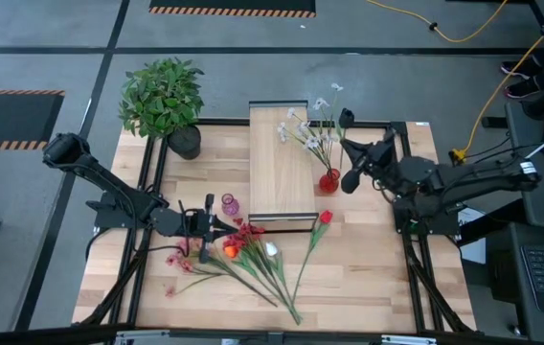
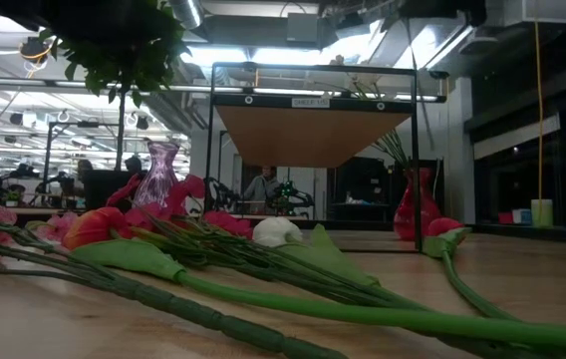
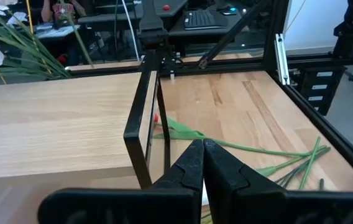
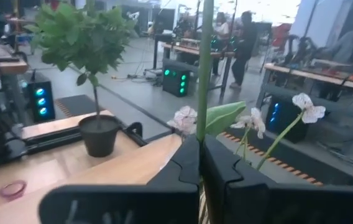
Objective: Pick and place flowers into a vace then onto a shelf
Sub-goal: Put the black tulip into the red vase
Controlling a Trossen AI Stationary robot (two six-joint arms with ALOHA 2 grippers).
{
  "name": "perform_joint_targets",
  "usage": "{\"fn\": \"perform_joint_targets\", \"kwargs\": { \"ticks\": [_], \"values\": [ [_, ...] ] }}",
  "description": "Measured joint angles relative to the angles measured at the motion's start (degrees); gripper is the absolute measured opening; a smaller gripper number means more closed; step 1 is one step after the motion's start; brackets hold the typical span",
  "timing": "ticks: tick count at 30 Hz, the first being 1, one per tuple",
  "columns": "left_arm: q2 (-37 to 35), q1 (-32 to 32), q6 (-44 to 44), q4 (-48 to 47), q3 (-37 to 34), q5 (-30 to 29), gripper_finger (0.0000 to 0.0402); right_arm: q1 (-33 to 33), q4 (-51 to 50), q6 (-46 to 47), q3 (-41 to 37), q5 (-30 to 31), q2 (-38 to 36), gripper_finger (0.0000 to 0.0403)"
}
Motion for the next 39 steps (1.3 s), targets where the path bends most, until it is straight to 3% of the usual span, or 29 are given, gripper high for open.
{"fn": "perform_joint_targets", "kwargs": {
  "ticks": [5, 13, 34, 39],
  "values": [
    [0.0, 0.6, -0.3, 0.0, 0.0, 0.0, 0.0004, -3.8, 11.8, -3.5, -6.4, -0.3, 0.3, 0.0],
    [0.0, 0.7, -0.3, 0.0, 0.0, 0.0, 0.0004, -6.9, 19.0, -1.6, -13.3, -3.9, -1.1, 0.0],
    [0.0, 0.7, 0.2, 0.0, 0.0, 0.0, 0.0004, -7.2, 11.6, 7.9, -15.2, -4.0, 1.9, 0.0],
    [0.0, 0.7, 0.2, 0.0, 0.0, 0.0, 0.0004, -7.2, 12.2, 8.8, -15.2, 0.2, 5.5, 0.0]
  ]
}}
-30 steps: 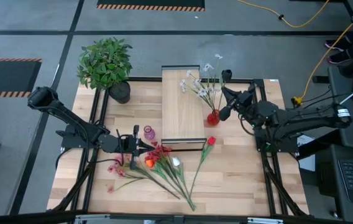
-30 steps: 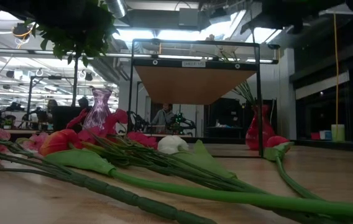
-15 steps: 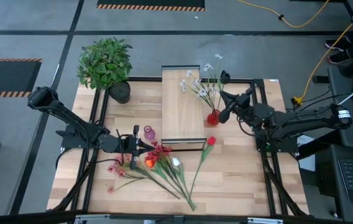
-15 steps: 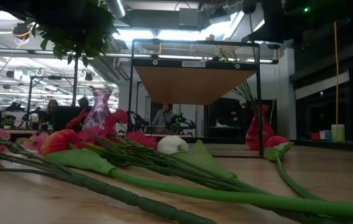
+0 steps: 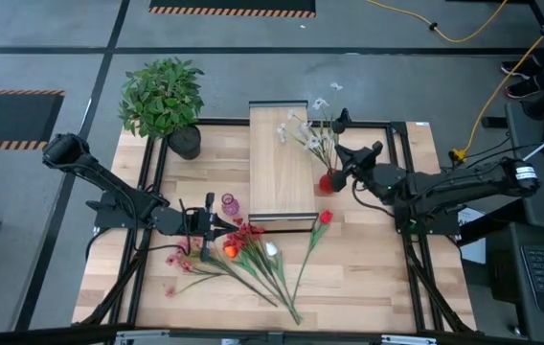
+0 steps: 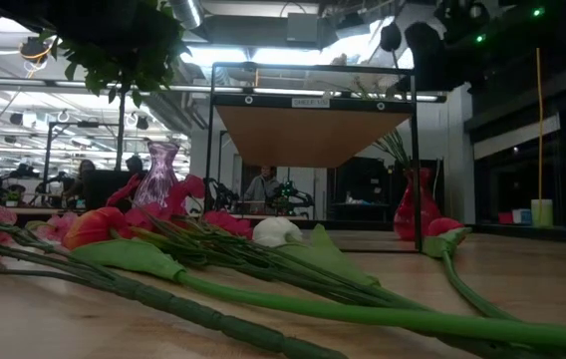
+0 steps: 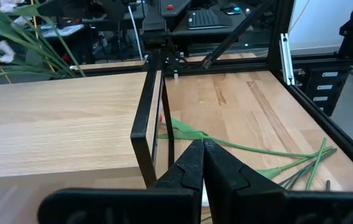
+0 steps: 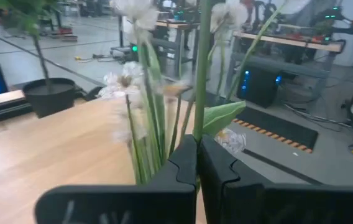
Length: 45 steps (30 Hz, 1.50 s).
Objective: Pick and place flowers into a vace then onto a shelf
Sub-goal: Put the black tulip into the red vase, then put the red tulip into the red vase
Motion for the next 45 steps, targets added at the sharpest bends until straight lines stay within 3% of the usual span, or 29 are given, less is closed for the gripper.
{"fn": "perform_joint_targets", "kwargs": {
  "ticks": [13, 31, 45],
  "values": [
    [0.0, 0.0, 0.0, 0.0, 0.0, 0.0, 0.0004, 0.0, 2.5, 1.3, 0.0, 0.1, 3.2, 0.0004],
    [0.0, 0.0, 0.0, 0.0, 0.0, 0.0, 0.0004, 1.9, 1.7, 0.3, 0.0, -2.4, 2.6, 0.0123],
    [0.0, 0.0, 0.0, -0.1, 0.0, 0.0, 0.0004, 7.0, 1.7, -4.7, 0.0, -2.3, -5.3, 0.0134]
  ]
}}
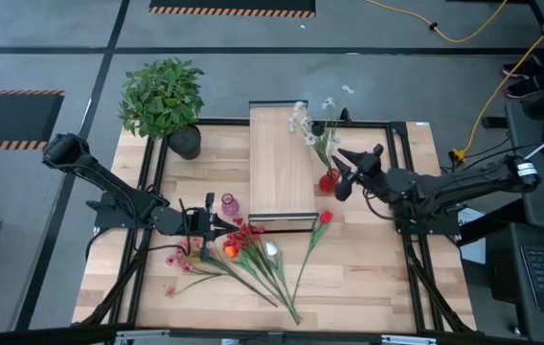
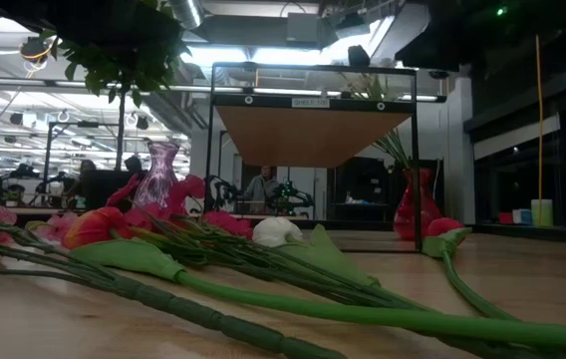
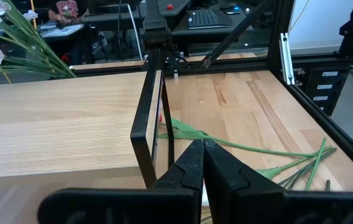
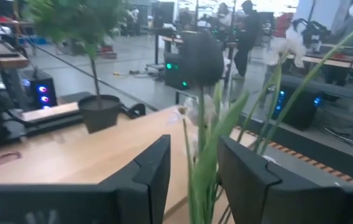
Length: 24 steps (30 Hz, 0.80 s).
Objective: Pick and place flowers into a vace then onto a shelf
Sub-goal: Put the red tulip into the red vase
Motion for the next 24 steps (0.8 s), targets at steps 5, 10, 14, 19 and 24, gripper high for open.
{"fn": "perform_joint_targets", "kwargs": {
  "ticks": [5, 10, 14, 19, 24],
  "values": [
    [0.0, 0.0, 0.5, -0.2, 0.0, 0.0, 0.0004, 3.7, 0.0, 0.2, 0.2, 0.0, -1.4, 0.0134],
    [0.0, 0.0, 3.5, -0.1, 0.0, 0.0, 0.0004, 7.4, -1.7, 1.7, 3.4, 0.2, -1.0, 0.0131],
    [0.0, 0.0, 4.1, 0.0, 0.0, 0.0, 0.0004, 10.0, -12.3, 7.1, 8.3, 4.8, 0.2, 0.0095],
    [0.0, 0.0, 4.1, -0.1, 0.0, 0.0, 0.0004, 12.3, -24.6, 17.0, 13.8, 5.5, 3.0, 0.0014],
    [0.0, 0.0, 7.8, 0.1, 0.0, -0.1, 0.0004, 14.4, -39.7, 30.2, 19.5, 5.4, 6.2, 0.001]
  ]
}}
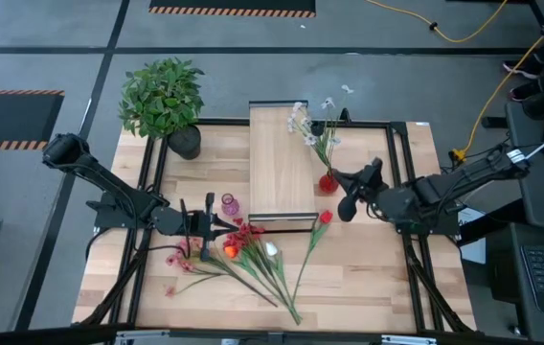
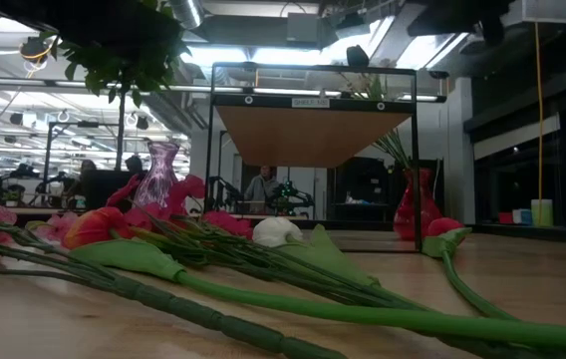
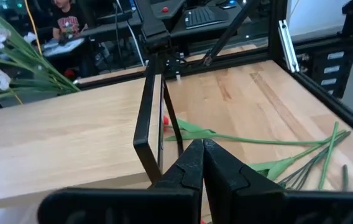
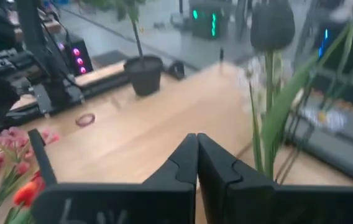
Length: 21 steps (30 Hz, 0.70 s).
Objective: Pick and place flowers into a vace then onto a shelf
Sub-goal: Put the red tulip into the red vase
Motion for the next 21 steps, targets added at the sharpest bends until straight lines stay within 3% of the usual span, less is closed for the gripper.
{"fn": "perform_joint_targets", "kwargs": {
  "ticks": [4, 14, 21],
  "values": [
    [0.0, 0.0, -0.1, 0.0, 0.0, 0.0, 0.0004, 2.0, -11.0, 10.5, 5.8, -2.0, 4.5, 0.0003],
    [0.0, 0.0, 2.1, 0.0, 0.0, 0.1, 0.0004, 7.2, -29.0, 25.5, 23.1, -3.0, 20.8, 0.0002],
    [0.0, -0.2, 2.2, 0.0, 0.0, 0.1, 0.0004, 9.4, -40.3, 37.3, 34.4, -8.2, 31.9, 0.0002]
  ]
}}
